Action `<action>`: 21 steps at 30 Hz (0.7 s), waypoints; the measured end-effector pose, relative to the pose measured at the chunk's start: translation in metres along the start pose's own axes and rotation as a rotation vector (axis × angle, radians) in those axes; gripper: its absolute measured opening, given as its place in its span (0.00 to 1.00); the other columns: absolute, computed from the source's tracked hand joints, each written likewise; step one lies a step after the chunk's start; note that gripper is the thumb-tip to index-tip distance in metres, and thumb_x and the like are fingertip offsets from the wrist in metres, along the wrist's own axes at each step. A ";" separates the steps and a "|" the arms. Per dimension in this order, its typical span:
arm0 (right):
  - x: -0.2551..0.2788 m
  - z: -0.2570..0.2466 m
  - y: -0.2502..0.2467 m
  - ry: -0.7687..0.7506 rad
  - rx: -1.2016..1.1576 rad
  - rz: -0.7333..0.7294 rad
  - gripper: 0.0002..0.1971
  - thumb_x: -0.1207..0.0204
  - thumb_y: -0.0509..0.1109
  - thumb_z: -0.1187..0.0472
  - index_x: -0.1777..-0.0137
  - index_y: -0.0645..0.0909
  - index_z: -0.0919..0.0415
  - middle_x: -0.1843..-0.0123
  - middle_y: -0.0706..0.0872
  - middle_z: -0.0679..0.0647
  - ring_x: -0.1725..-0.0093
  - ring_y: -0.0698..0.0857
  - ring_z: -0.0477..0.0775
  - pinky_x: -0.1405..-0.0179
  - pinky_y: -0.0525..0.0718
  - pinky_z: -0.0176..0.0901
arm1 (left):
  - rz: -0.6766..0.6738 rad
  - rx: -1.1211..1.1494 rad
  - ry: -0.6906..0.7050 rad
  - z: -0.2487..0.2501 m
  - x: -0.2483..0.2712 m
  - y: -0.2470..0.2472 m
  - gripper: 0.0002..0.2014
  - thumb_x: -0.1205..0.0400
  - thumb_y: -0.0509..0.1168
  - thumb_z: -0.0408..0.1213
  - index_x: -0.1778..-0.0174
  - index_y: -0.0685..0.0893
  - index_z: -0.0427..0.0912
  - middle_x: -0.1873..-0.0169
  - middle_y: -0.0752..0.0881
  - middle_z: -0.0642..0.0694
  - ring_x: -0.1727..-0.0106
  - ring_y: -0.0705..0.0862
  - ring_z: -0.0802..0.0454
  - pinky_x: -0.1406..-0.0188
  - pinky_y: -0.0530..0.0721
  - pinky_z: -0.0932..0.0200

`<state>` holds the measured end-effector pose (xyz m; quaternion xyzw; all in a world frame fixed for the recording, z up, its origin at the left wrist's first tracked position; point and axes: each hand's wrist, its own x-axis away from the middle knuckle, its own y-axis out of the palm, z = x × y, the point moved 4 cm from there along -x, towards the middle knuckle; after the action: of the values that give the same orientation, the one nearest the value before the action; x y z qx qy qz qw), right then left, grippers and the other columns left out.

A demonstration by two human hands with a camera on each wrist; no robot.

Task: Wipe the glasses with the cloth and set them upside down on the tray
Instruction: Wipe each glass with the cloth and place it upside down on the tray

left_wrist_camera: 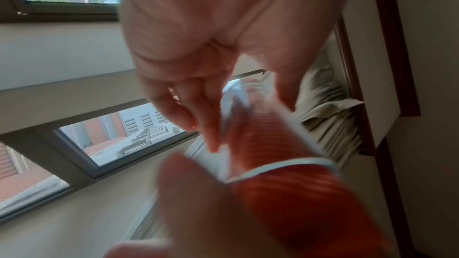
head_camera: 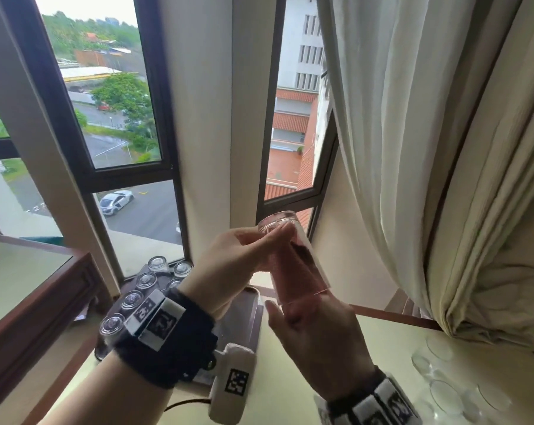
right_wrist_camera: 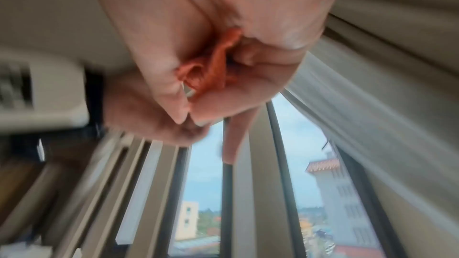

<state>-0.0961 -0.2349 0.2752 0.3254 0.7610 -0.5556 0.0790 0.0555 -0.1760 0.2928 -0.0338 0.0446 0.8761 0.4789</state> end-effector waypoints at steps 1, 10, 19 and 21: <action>0.000 0.003 0.010 0.024 0.039 -0.026 0.19 0.24 0.74 0.42 0.70 0.84 0.54 0.73 0.84 0.46 0.77 0.81 0.49 0.76 0.83 0.41 | 0.043 -0.084 -0.025 0.000 0.001 -0.002 0.34 0.32 0.79 0.71 0.53 0.97 0.40 0.52 0.95 0.35 0.42 0.93 0.32 0.34 0.91 0.36; 0.004 -0.038 0.025 0.237 -1.562 -0.347 0.28 0.23 0.79 0.51 0.25 0.76 0.47 0.57 0.88 0.66 0.80 0.84 0.50 0.84 0.81 0.35 | -0.315 0.537 0.003 -0.037 0.019 -0.031 0.36 0.21 0.81 0.52 0.25 0.82 0.29 0.31 0.81 0.21 0.30 0.83 0.33 0.25 0.82 0.37; 0.016 -0.025 0.058 0.490 -1.561 -0.214 0.30 0.30 0.81 0.41 0.33 0.86 0.58 0.53 0.83 0.78 0.84 0.76 0.50 0.83 0.76 0.35 | -0.182 0.586 0.027 -0.075 0.025 -0.081 0.41 0.26 0.86 0.51 0.23 0.81 0.34 0.28 0.82 0.26 0.29 0.85 0.35 0.25 0.82 0.37; 0.020 -0.022 0.056 0.524 -1.392 -0.204 0.20 0.30 0.80 0.44 0.43 0.90 0.55 0.64 0.84 0.68 0.81 0.78 0.57 0.82 0.78 0.37 | -0.102 0.564 0.002 -0.084 0.026 -0.097 0.41 0.30 0.87 0.54 0.27 0.83 0.35 0.31 0.85 0.29 0.32 0.88 0.37 0.27 0.84 0.40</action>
<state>-0.0732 -0.1971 0.2290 0.2498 0.9569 0.1450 0.0311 0.1243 -0.1114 0.2024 0.0978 0.2854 0.8037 0.5129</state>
